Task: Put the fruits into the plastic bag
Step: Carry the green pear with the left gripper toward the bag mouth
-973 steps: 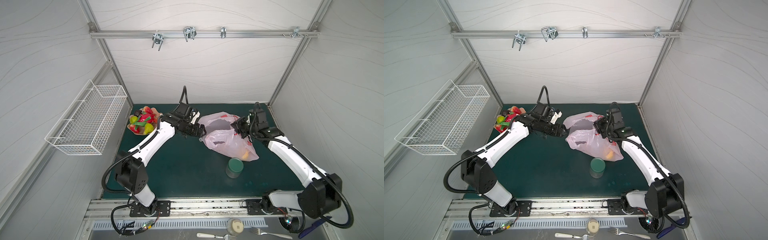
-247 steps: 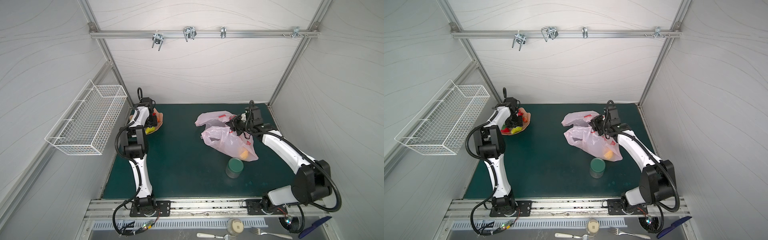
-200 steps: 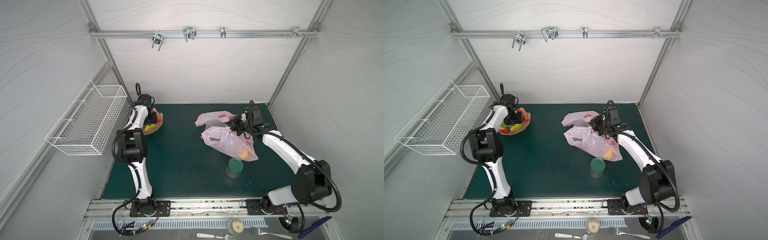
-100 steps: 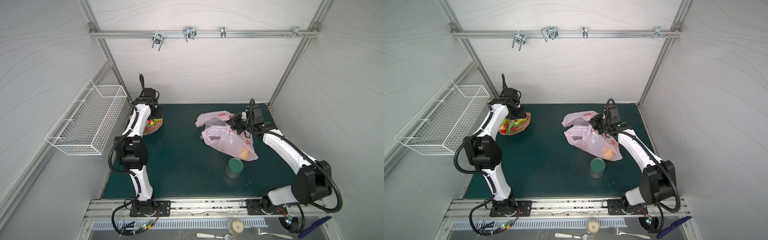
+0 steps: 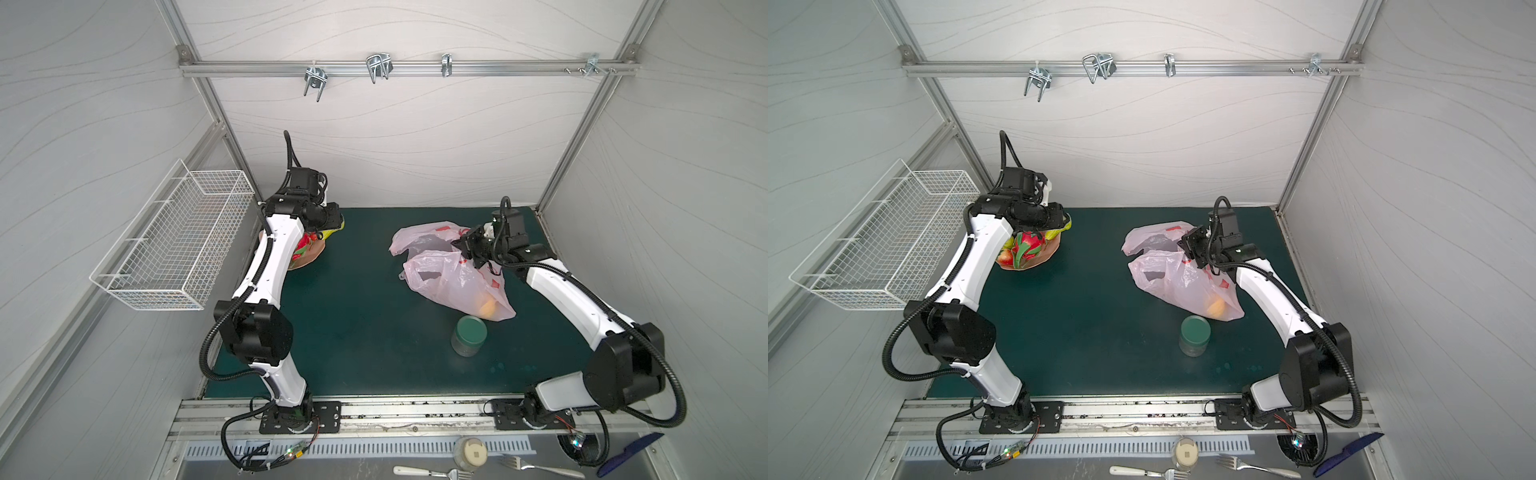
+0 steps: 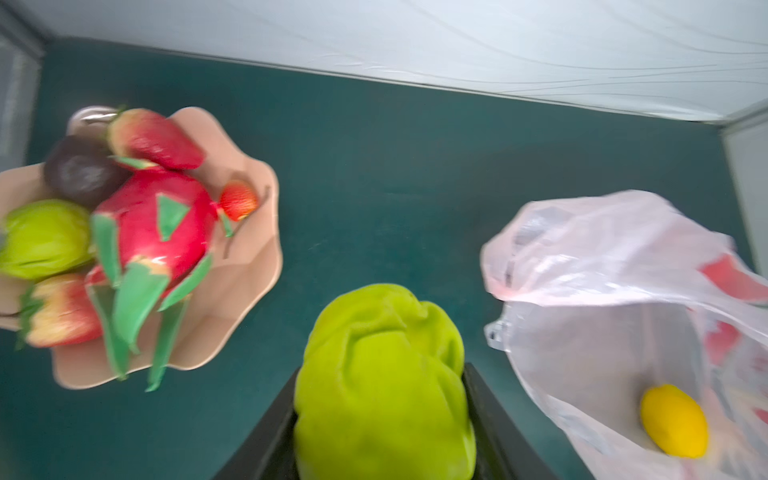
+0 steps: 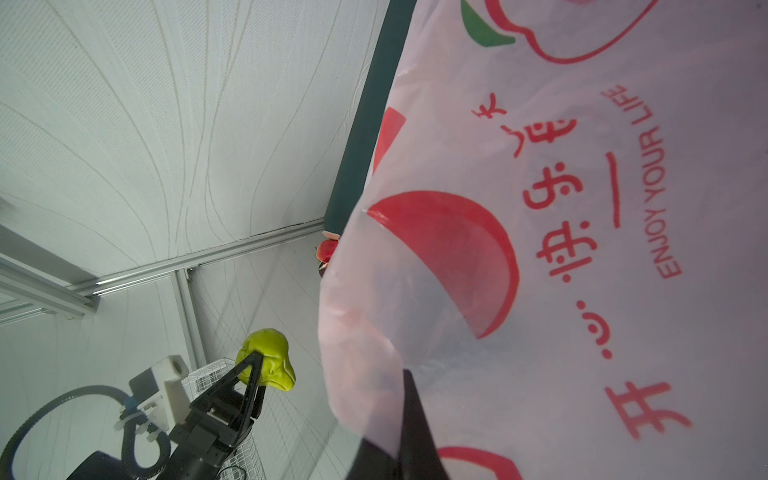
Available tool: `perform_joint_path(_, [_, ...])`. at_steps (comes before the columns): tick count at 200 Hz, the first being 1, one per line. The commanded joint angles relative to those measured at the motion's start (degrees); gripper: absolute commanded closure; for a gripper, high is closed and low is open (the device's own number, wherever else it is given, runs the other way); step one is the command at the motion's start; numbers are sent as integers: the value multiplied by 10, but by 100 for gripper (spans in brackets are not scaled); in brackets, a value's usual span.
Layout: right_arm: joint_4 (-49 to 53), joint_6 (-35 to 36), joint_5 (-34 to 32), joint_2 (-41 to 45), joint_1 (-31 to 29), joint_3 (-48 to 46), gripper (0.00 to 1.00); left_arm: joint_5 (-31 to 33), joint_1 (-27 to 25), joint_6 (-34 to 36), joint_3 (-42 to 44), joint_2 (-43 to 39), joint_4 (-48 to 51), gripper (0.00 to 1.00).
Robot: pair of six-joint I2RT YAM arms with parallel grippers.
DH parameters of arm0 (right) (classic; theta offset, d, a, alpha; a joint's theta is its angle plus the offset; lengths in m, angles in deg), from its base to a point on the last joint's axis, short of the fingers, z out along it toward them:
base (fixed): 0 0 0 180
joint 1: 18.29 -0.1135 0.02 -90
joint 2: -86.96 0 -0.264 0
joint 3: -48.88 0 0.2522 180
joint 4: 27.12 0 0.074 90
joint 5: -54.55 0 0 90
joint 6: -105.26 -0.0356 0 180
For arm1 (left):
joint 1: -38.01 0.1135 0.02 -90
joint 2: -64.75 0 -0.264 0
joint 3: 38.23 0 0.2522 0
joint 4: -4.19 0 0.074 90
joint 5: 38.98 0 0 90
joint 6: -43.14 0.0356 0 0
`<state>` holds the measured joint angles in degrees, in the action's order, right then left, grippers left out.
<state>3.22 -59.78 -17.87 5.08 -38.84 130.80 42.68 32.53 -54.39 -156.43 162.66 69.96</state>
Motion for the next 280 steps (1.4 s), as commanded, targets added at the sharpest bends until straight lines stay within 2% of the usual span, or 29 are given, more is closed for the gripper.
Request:
perform_joint_path(1, [9,0,-3,16,-3,11,100,-40,-19,-7,18,-31,-29,59])
perform_joint_path(61, [8,-1,-1,14,-3,13,100,-84,-90,-7,108,-111,-75,60])
perform_joint_path(129, [5,-1,3,8,-3,16,100,-113,-168,-26,209,-161,-145,61])
perform_joint_path(153, [4,-1,4,8,-3,15,100,-111,-185,-29,215,-143,-164,61])
perform_joint_path(200, [8,-2,1,11,-3,11,100,-122,-208,-25,172,-74,-191,63])
perform_joint_path(280, [11,-2,-5,18,-5,8,100,-140,-217,-29,116,32,-259,63])
